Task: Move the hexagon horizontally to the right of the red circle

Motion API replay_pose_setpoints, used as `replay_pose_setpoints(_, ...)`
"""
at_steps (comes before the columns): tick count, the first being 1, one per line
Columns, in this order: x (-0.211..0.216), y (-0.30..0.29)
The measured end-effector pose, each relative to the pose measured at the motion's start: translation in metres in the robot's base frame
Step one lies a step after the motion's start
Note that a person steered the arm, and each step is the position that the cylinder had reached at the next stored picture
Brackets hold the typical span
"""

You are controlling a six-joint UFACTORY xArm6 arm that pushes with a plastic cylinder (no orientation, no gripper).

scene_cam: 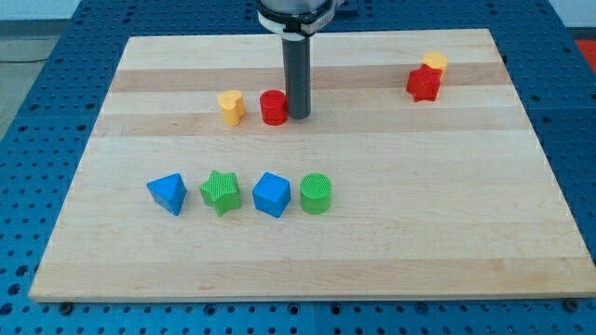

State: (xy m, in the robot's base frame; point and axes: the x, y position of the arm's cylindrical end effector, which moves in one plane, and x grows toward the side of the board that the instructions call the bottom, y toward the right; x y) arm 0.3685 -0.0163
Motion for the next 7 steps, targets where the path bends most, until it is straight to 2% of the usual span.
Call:
replay_pose_setpoints(1,0.008,0.056)
replay_pose_setpoints(2,0.026,0.133)
replay_pose_setpoints(3,0.025,0.219)
replay_pose_setpoints(4,-0.014,0.279)
replay_pose_setpoints(5,-0.064,0.292)
replay_pose_setpoints(6,-0.091,0.255)
replay_pose_setpoints(7,-0.096,0.221)
